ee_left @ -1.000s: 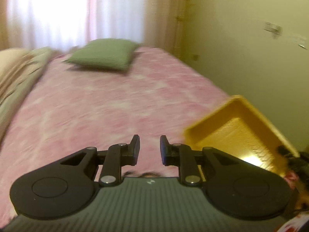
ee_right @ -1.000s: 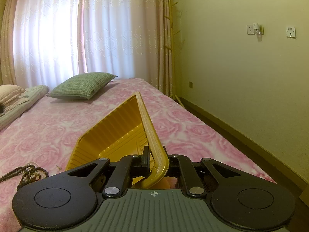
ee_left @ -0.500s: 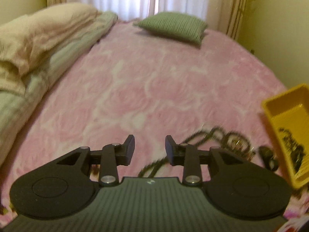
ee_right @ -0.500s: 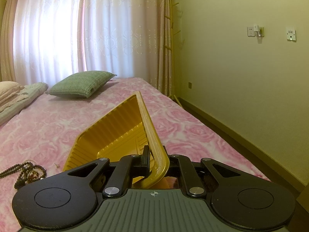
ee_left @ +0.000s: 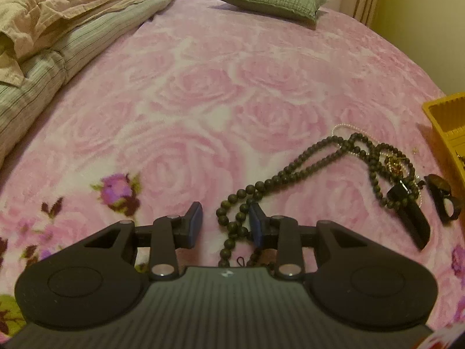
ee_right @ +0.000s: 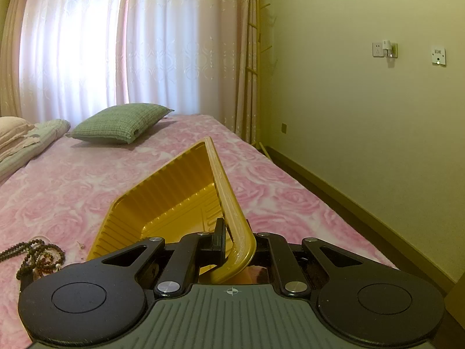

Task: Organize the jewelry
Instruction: 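Grasp another dark bead strand from the pile with the left gripper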

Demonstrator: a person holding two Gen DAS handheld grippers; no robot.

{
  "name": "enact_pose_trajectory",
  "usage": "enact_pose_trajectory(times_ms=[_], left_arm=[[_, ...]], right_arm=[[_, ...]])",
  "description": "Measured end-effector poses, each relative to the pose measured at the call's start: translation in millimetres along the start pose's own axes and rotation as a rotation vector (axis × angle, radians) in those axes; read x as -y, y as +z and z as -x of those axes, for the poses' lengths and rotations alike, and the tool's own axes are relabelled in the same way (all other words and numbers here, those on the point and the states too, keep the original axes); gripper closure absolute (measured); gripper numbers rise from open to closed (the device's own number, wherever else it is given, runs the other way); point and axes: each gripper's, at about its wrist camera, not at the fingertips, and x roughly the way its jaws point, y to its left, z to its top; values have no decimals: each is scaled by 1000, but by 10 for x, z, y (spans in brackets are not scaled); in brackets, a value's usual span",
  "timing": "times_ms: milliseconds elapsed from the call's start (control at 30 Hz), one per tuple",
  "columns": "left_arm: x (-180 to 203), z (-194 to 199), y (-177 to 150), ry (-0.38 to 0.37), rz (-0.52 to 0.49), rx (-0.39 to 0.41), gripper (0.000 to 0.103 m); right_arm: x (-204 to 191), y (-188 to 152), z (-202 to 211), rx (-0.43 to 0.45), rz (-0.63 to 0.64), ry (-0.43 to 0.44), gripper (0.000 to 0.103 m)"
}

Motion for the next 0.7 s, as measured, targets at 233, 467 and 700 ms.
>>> enact_pose_trajectory(times_ms=[233, 467, 700], left_arm=[[-14, 49, 1, -22, 6, -19, 96], [-25, 308, 132, -34, -5, 42, 97], [76, 858, 606, -58, -67, 193, 97]], right_arm=[[2, -2, 7, 2, 2, -2, 94], [0, -1, 9, 2, 5, -2, 94], [8, 6, 29, 6, 5, 3, 94]])
